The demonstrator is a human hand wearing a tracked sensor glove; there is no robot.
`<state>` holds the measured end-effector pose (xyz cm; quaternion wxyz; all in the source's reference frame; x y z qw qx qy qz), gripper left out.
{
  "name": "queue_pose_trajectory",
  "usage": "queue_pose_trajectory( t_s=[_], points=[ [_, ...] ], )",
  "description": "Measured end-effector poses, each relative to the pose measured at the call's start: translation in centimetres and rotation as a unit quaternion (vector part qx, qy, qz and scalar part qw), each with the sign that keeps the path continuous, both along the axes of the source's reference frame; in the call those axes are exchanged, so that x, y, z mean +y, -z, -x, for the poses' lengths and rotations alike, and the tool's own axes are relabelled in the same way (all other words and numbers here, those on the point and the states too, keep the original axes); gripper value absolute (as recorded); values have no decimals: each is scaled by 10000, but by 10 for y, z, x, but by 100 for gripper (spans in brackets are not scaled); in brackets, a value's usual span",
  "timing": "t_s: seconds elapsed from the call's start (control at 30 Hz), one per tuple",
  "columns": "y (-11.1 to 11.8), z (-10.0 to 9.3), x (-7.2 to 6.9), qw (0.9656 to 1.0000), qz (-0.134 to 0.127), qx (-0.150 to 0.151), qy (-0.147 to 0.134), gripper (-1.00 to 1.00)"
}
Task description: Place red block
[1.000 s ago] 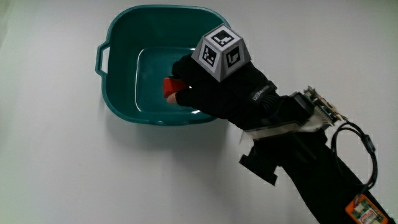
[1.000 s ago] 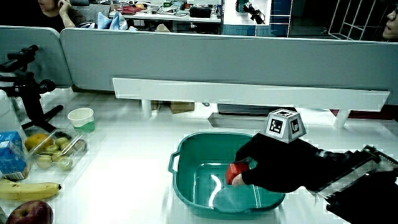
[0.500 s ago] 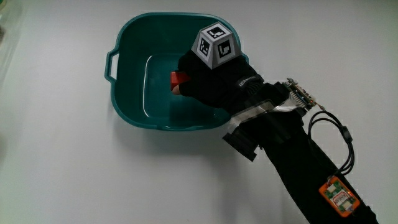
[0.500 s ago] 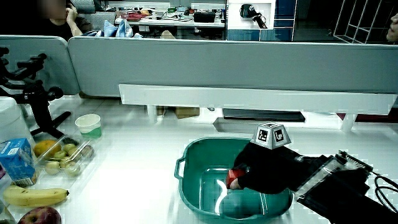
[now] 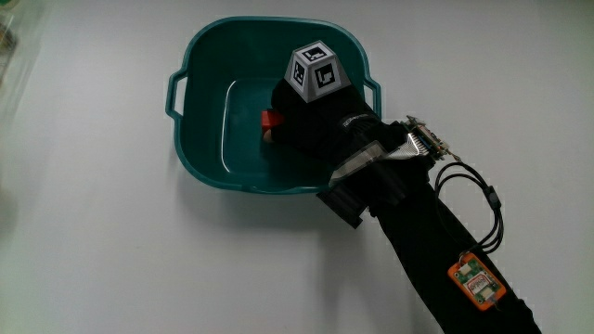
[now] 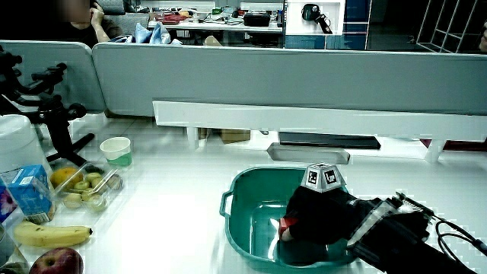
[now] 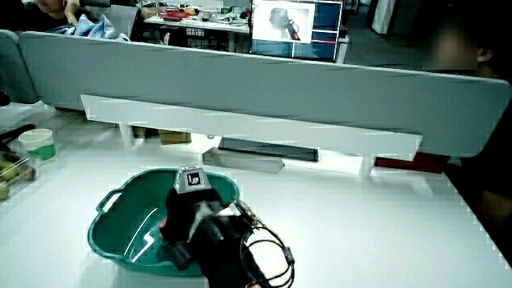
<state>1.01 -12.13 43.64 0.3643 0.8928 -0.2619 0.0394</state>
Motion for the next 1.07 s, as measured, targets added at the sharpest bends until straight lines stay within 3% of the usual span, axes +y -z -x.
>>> queue_pose_trajectory(
  t_s=[0.27,0.33,0.37,0.47,0.57,0.6,0.67,0.7,0.73,0.77,0.8,0.83,0.97,1.0,1.07],
  points=[
    [-12,2,4,9996,42,271,105,0],
    [-12,1,4,9996,-27,295,16,0],
    [-11,1,4,9996,-83,283,24,-9],
    [-12,1,5,9998,66,205,-29,-36],
    [-12,0,6,9992,52,391,-67,-64],
    [-10,-3,6,9994,222,218,-127,-73],
    [-4,-8,5,9995,239,216,-70,-91],
    [0,-12,4,9995,285,79,-138,-100],
    [5,-16,3,9991,397,12,-165,-100],
    [14,-20,2,9994,265,-83,-212,-100],
    [20,-23,2,9984,442,-282,-196,-100],
    [26,-28,1,9991,269,-162,-289,-100],
    [53,-40,5,9984,166,-350,-411,-100],
    [60,-41,8,9987,127,-384,-315,-100],
    [70,-42,18,9983,-237,-470,-246,-100]
  ],
)
